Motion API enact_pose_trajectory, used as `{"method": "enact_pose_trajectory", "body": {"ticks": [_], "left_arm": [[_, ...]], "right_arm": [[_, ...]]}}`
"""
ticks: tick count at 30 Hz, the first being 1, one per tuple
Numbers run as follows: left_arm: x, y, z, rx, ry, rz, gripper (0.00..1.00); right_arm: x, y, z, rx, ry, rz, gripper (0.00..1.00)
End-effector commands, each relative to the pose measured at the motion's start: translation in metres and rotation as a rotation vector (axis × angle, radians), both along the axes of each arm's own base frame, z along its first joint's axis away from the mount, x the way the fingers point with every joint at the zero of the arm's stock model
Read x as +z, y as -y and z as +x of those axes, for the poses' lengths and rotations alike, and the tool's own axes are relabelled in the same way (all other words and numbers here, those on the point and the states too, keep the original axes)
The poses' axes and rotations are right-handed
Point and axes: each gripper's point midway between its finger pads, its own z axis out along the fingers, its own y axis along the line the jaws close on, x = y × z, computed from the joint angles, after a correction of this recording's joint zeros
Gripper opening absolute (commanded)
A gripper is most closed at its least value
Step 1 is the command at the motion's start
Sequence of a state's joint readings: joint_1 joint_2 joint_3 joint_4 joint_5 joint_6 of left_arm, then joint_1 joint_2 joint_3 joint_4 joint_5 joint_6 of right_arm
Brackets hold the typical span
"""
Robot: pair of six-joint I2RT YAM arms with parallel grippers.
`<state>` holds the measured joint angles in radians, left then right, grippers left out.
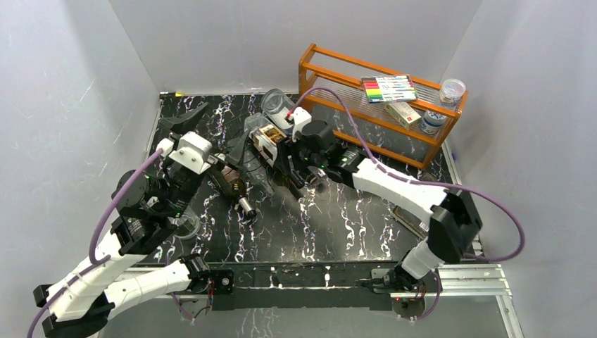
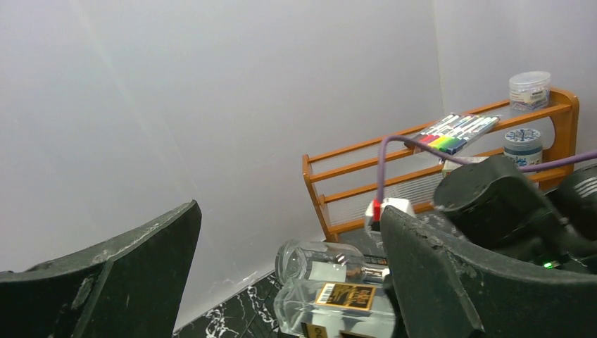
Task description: Put the wine bottle on the wine rack
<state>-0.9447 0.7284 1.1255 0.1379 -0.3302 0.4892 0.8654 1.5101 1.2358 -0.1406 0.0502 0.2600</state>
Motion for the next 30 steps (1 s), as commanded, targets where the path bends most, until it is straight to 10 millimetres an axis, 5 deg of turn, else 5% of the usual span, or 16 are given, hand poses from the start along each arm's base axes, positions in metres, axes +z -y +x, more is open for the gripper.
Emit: {"method": "enact_pose_trajectory", "body": {"ticks": [1,5,18,25,30], "left_arm": [[0.009,-0.009,-0.004,0.007,-0.007,-0.031,0.98],[0.005,-0.006,-0.004,-0.003,-0.013,-0.022,0.98],[-0.001,-0.008,-0.002,0.012,-0.039,-0.003,0.98],[-0.004,-0.007,-0.002,0.007,-0.044,0.007,0.98],[-0.008,-0.004,-0.001,0.004,-0.056,0.022,0.98]], "right_arm": [[0.109,-0.027,0.052,-0.129,0.271,0.249,0.00],[0.093,-0.035,0.075,-0.197,0.259,0.219,0.00],[0.050,-0.071,0.097,-0.135,0.243,0.151,0.00],[0.032,-0.069,0.113,-0.204,0.242,0.106,0.22],[0.039,-0.067,0.111,-0.207,0.233,0.111,0.66]]}}
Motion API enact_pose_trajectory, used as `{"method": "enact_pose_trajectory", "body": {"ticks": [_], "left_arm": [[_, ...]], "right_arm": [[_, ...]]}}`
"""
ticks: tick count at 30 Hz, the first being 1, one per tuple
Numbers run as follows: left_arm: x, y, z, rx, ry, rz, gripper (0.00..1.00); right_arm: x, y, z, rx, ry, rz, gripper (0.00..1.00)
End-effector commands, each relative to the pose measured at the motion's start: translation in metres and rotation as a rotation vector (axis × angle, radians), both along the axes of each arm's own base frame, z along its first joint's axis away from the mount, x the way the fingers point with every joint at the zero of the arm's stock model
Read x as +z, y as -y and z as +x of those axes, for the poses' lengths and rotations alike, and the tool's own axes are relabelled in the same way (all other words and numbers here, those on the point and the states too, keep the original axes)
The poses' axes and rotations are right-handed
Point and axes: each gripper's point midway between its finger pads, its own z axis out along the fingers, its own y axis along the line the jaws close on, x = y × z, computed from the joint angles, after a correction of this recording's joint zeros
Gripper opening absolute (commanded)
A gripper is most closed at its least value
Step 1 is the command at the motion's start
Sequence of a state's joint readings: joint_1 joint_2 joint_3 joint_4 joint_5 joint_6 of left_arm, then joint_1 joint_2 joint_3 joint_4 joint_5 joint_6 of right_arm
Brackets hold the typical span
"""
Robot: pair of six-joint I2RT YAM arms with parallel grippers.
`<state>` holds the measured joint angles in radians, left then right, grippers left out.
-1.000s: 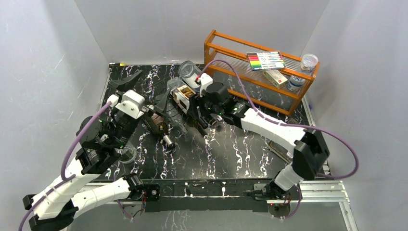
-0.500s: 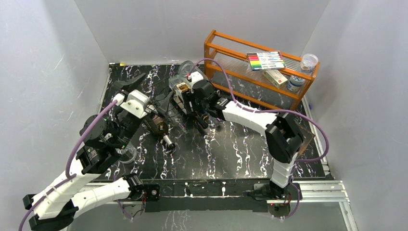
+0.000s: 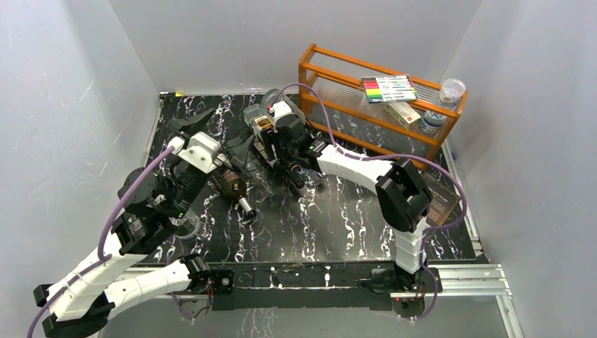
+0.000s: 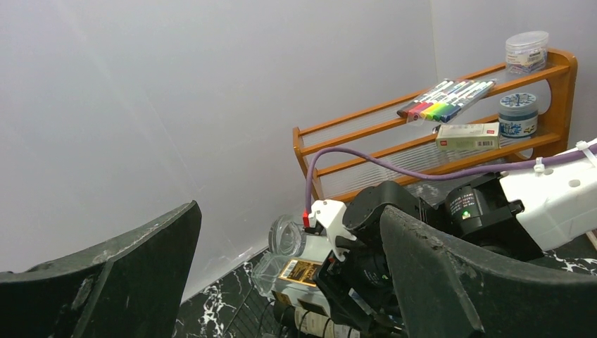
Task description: Put the wine bottle on the wine rack
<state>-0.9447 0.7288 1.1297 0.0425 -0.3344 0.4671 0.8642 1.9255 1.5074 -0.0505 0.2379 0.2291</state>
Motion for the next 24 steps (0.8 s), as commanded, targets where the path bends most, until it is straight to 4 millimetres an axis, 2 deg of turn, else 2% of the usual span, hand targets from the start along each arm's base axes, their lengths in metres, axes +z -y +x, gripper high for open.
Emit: {"method": "enact_pose_trajectory", "body": {"ticks": [1,4,8,12,13,16,19,24], "left_arm": [[0.012,-0.008,-0.003,0.009,0.010,-0.032,0.98],[0.018,-0.008,-0.005,0.005,0.021,-0.046,0.98],[0.048,-0.012,-0.012,-0.017,0.083,-0.096,0.98],[0.070,-0.010,-0.019,-0.053,0.123,-0.117,0.98],[0.073,-0.009,-0.019,-0.057,0.126,-0.119,0.98],[0.081,-0.010,-0.021,-0.065,0.138,-0.132,0.98],[0.091,-0.014,-0.024,-0.064,0.153,-0.161,0.98],[0.109,-0.022,-0.029,-0.058,0.183,-0.204,0.98]], "right_arm": [[0.107,-0.017,0.020,-0.033,0.200,0.227,0.70],[0.124,-0.016,0.012,-0.008,0.201,0.258,0.84],[0.145,-0.013,0.003,0.009,0.201,0.287,0.93],[0.161,-0.009,-0.004,0.020,0.206,0.311,0.97],[0.173,-0.006,-0.009,0.031,0.216,0.331,0.97],[0.187,-0.008,-0.026,0.083,0.213,0.367,0.97],[0.197,-0.019,-0.050,0.149,0.213,0.401,0.96],[0.203,-0.058,-0.105,0.301,0.213,0.441,0.94]]}}
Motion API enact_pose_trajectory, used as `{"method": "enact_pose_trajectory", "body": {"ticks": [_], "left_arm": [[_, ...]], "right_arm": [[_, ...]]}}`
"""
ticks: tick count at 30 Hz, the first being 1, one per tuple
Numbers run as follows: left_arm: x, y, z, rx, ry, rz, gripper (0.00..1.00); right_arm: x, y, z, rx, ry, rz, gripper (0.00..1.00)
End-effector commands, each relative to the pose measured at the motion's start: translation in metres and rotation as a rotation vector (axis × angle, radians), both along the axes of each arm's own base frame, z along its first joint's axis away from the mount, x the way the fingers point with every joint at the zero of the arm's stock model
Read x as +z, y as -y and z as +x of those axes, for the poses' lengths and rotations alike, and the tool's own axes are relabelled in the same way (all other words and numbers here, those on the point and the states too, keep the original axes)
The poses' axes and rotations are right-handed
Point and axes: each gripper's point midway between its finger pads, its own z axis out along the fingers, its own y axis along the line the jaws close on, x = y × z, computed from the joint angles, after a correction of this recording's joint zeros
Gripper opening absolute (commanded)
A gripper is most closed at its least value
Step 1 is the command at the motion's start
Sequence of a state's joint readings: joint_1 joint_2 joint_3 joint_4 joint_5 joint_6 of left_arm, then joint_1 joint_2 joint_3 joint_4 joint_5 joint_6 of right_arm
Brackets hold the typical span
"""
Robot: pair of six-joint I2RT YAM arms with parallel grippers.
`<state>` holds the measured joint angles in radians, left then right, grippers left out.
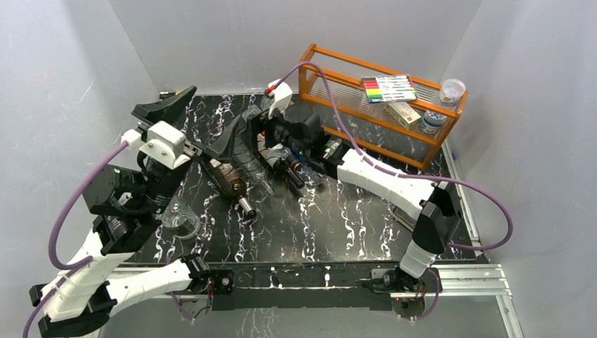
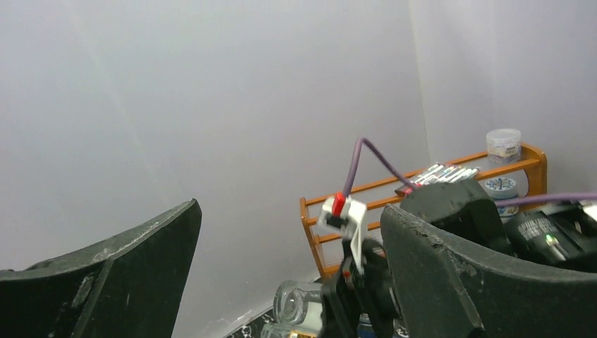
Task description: Put the wine bottle on the wine rack
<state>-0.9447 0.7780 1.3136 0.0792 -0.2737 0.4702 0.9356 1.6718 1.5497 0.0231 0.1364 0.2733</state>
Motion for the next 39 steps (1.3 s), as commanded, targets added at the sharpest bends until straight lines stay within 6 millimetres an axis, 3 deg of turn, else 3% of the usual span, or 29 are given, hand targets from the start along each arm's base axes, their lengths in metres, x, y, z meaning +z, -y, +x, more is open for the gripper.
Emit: {"method": "enact_pose_trajectory", "body": {"ticks": [1,8,10,14,18,25,31,35,39], "left_arm": [[0.035,-0.014,-0.011,-0.002,0.066,-0.082,0.98],[0.057,-0.032,-0.015,0.050,0.117,-0.114,0.98],[0.059,-0.037,-0.011,0.086,0.104,-0.118,0.98],[0.057,-0.050,-0.002,0.174,0.062,-0.130,0.98],[0.053,-0.061,0.005,0.245,0.016,-0.142,0.98],[0.046,-0.070,0.012,0.310,-0.033,-0.136,0.98],[0.040,-0.069,0.017,0.335,-0.069,-0.088,0.98],[0.038,-0.066,0.018,0.329,-0.108,-0.049,0.98],[0.034,-0.061,0.020,0.325,-0.115,-0.003,0.98]], "right_arm": [[0.031,-0.043,-0.061,0.183,0.060,0.094,0.94],[0.027,-0.102,-0.140,0.433,0.085,0.140,0.93],[0.013,-0.126,-0.157,0.480,0.091,0.114,0.93],[-0.008,-0.166,-0.181,0.529,0.089,0.090,0.93],[-0.017,-0.196,-0.196,0.557,0.103,0.108,0.93],[-0.036,-0.235,-0.192,0.518,0.099,0.110,0.93],[-0.049,-0.253,-0.180,0.467,0.134,0.115,0.91],[-0.059,-0.264,-0.178,0.477,0.153,0.096,0.83],[-0.063,-0.269,-0.181,0.485,0.179,0.082,0.69]]}}
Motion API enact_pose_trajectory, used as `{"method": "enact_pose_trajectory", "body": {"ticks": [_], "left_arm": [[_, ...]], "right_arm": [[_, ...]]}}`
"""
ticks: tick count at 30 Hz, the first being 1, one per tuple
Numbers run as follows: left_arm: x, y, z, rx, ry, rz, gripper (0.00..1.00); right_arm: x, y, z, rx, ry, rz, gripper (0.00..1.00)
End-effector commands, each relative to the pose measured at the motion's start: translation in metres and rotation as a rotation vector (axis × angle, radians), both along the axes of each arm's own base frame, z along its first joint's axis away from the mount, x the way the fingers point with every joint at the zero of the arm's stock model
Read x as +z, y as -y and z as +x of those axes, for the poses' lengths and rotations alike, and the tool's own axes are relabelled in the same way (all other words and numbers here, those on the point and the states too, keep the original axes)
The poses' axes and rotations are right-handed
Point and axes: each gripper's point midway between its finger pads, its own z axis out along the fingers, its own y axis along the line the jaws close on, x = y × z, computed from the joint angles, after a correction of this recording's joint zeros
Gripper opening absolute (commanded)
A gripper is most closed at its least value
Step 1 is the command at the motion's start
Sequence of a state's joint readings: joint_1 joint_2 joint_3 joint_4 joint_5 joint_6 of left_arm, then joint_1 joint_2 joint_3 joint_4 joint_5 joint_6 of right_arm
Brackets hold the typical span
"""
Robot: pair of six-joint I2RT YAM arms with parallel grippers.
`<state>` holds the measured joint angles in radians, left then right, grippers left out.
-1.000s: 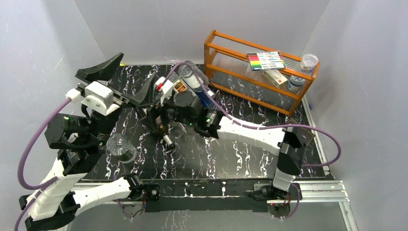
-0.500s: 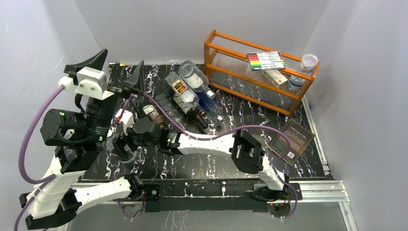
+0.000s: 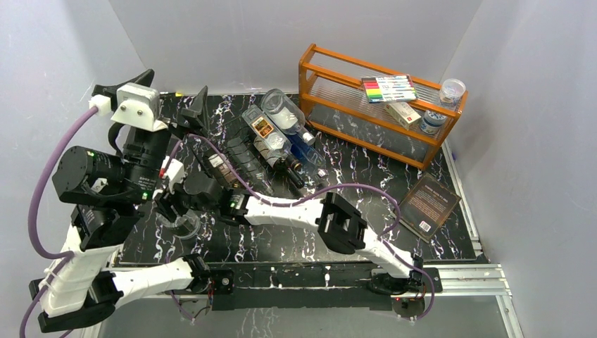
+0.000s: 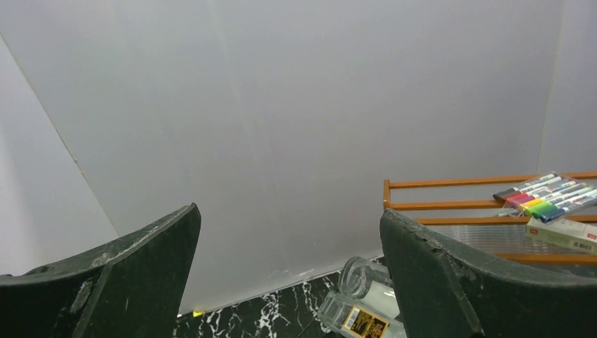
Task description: Put the wine bottle on the wine rack
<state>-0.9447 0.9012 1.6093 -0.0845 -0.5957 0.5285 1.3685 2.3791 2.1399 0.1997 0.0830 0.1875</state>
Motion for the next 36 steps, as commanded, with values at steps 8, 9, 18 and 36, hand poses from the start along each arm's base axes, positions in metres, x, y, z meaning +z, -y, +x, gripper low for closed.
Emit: {"method": "enact_pose_trajectory", "body": {"ticks": [8,9,18,36], "left_arm": [[-0.017,0.007,0.010,0.025,-0.073,0.103,0.98],[-0.018,0.007,0.011,0.031,-0.078,0.104,0.98],[-0.021,0.012,0.014,0.028,-0.080,0.091,0.98],[-0.123,0.024,0.032,0.082,-0.289,0.113,0.98]], "right_arm": [[0.045,-0.001,-0.007,-0.027,0.140,0.088,0.24],[0.047,0.002,-0.007,-0.031,0.142,0.096,0.17],[0.081,0.058,-0.005,-0.101,0.168,0.165,0.00],[0.081,0.212,-0.037,-0.095,0.039,0.136,0.00]]}}
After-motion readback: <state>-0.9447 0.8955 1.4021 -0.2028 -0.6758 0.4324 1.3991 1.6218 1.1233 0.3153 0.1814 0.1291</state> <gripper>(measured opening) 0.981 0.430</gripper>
